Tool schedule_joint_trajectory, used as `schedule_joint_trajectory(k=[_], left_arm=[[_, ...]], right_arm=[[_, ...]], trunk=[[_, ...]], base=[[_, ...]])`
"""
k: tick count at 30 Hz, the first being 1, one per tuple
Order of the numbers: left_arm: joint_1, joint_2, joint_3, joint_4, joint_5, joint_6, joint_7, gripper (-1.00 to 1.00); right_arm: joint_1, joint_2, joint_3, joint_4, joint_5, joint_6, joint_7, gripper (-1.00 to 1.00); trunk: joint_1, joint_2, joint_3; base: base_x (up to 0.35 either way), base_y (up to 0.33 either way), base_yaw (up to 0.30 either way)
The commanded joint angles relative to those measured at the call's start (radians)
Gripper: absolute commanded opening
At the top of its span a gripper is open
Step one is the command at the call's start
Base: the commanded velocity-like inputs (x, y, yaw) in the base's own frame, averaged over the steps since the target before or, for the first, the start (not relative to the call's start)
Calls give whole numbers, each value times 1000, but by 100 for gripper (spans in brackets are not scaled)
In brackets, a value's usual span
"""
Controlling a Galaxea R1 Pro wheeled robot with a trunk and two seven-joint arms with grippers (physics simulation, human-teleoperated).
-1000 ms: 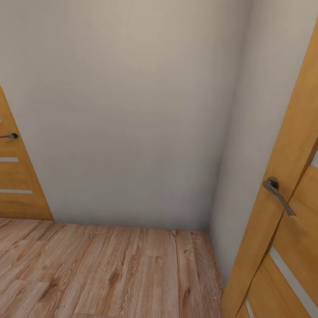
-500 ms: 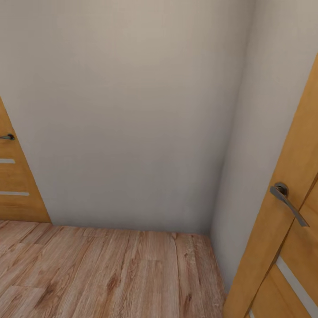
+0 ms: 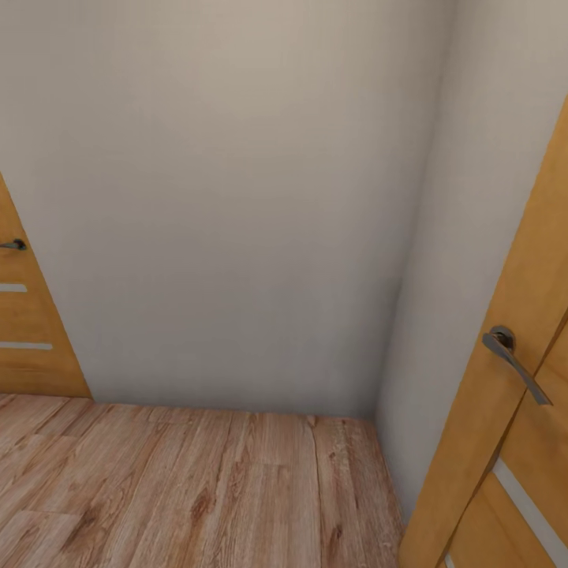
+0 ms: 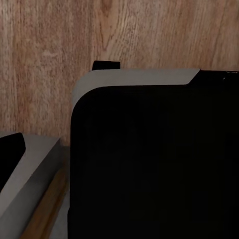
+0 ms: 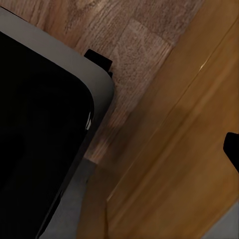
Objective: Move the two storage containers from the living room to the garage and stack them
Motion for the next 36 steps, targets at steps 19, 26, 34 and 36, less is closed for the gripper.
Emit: schedule_joint_trajectory(k=[19,26,34,36], left_arm=[[0,2,2,1,5,-1,-1,100],[0,1,1,1,4,-1,0,100],[0,1,1,1,4,-1,0,100],[0,3,1,1,5,-1,0,100]], right_arm=[[-1,0,6,3,-12,-4,3,100],[-1,0,7,3,-12,-5,1,100],[-1,0,6,3,-12,-5,1,100],[-1,0,6,3,-12,-6,1,100]], trunk=[[0,-1,-1],[0,-1,-1],[0,-1,-1],[0,-1,-1]], base=[[209,0,8],[39,0,234],[21,0,254],[222,0,80]])
